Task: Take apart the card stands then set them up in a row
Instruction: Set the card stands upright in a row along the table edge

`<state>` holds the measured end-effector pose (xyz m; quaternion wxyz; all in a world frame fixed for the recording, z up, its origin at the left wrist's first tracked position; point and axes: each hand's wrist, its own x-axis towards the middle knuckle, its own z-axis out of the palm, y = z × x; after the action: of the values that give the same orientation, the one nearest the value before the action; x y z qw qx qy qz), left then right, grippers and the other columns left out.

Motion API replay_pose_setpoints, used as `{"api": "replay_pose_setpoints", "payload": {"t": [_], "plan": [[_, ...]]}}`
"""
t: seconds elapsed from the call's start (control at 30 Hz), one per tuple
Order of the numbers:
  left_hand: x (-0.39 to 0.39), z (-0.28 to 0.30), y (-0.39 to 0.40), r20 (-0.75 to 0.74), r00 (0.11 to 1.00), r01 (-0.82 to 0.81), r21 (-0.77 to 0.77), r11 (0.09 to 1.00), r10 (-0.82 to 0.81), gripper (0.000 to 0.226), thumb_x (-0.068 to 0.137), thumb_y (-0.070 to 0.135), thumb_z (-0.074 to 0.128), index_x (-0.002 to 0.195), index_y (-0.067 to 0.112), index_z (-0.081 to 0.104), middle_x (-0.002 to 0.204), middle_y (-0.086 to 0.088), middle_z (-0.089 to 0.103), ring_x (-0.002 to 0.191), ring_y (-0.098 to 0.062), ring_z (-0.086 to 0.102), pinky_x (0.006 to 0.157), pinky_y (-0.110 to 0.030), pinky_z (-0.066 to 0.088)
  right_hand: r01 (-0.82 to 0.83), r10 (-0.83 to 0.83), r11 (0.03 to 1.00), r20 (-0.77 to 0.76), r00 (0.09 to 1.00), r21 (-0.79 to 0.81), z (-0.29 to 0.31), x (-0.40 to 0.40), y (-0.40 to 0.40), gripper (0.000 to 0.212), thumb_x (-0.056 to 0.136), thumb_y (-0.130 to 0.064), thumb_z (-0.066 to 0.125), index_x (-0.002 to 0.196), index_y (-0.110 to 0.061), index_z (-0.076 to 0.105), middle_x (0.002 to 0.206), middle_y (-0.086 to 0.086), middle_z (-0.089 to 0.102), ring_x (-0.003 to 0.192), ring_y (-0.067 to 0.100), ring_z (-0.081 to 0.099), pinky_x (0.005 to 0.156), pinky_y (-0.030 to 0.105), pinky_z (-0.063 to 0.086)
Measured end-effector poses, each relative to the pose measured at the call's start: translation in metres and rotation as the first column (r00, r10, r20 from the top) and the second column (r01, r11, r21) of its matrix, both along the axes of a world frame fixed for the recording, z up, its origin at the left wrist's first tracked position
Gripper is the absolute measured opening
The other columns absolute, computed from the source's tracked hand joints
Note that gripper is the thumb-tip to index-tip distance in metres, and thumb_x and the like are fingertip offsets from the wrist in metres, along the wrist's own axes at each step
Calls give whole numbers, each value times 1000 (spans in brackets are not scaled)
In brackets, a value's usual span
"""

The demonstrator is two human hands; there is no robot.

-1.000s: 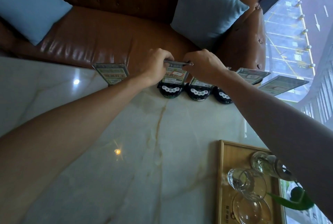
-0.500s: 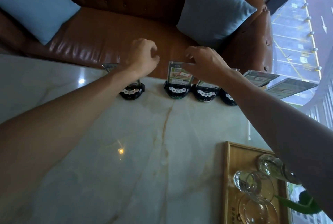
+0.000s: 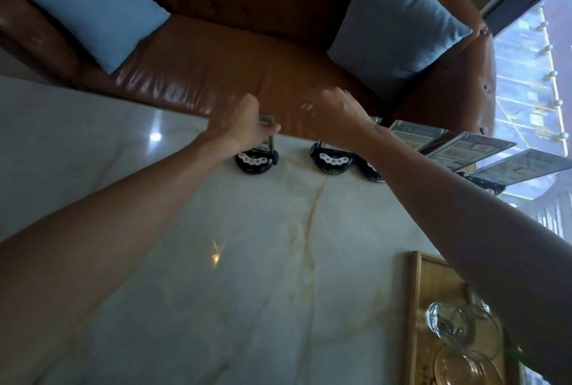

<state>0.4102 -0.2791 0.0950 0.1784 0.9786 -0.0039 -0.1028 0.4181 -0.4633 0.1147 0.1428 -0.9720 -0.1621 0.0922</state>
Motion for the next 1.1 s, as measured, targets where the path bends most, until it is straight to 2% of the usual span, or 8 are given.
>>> {"api": "replay_pose_setpoints", "payload": {"t": [0.13, 0.2, 0.3, 0.4, 0.53, 0.73, 0.97, 1.1], "plan": [[3, 0, 24, 75, 996, 35, 92, 995, -42, 29, 80, 23, 76, 105, 14, 64, 99, -6, 71, 91, -29, 67, 64, -33, 43, -62, 61, 998, -47, 997, -30, -7, 1, 26, 19, 96, -23, 49, 84, -22, 65, 80, -3, 68, 73, 20, 66, 61, 30, 50], [8, -6, 43, 115, 992, 34, 85, 996, -43, 26, 82, 17, 74, 108, 19, 68, 108, -7, 69, 99, -28, 64, 68, -33, 43, -82, 80, 996, -107, 991, -19, -11, 3, 40, 15, 97, -31, 56, 92, -24, 69, 80, -4, 67, 66, 16, 62, 53, 25, 42], [15, -13, 61, 96, 993, 70, -37, 997, -67, 14, 88, 14, 67, 99, 17, 75, 99, -10, 67, 96, -27, 61, 68, -30, 43, -114, 110, 993, -113, 987, -24, -17, 8, 58, 25, 98, -31, 60, 116, -17, 68, 96, 2, 71, 72, 15, 60, 57, 24, 42], [19, -15, 61, 102, 990, 111, -110, 988, -99, 14, 89, 6, 64, 87, 12, 77, 79, -7, 69, 77, -24, 63, 53, -28, 33, -105, 100, 993, -104, 990, -50, -13, 14, 61, 21, 101, -24, 55, 112, -16, 69, 83, -3, 62, 67, 13, 55, 52, 20, 35], [25, -19, 50, 135, 980, 165, -156, 974, -145, 12, 89, 8, 68, 94, 12, 78, 87, -6, 74, 79, -20, 65, 63, -27, 39, -74, 69, 994, -60, 996, -76, -6, 18, 45, 21, 99, -26, 55, 112, -25, 72, 85, -4, 64, 71, 14, 53, 51, 20, 31], [30, -19, 29, 186, 968, 200, -175, 964, -167, 14, 90, 10, 68, 99, 14, 78, 93, -6, 76, 82, -16, 64, 67, -25, 39, -11, 6, 993, -37, 999, -120, -13, 22, 25, 26, 98, -30, 56, 118, -21, 71, 106, 5, 73, 92, 23, 67, 76, 32, 46], [36, -14, 12, 200, 958, 239, -158, 958, -206, 17, 92, 12, 66, 103, 14, 78, 98, -3, 77, 83, -14, 61, 62, -14, 28, 37, -41, 996, -39, 998, -85, -5, 14, 10, 25, 98, -30, 57, 106, -11, 70, 90, 8, 67, 81, 27, 61, 69, 32, 39], [39, -15, 6, 185, 959, 248, -164, 955, -217, 16, 91, 13, 68, 102, 15, 79, 97, -3, 77, 89, -18, 67, 68, -19, 36, 52, -55, 993, -25, 998, -108, -5, 14, 5, 23, 99, -28, 56, 105, -10, 70, 94, 9, 69, 78, 22, 53, 72, 32, 37]]}}
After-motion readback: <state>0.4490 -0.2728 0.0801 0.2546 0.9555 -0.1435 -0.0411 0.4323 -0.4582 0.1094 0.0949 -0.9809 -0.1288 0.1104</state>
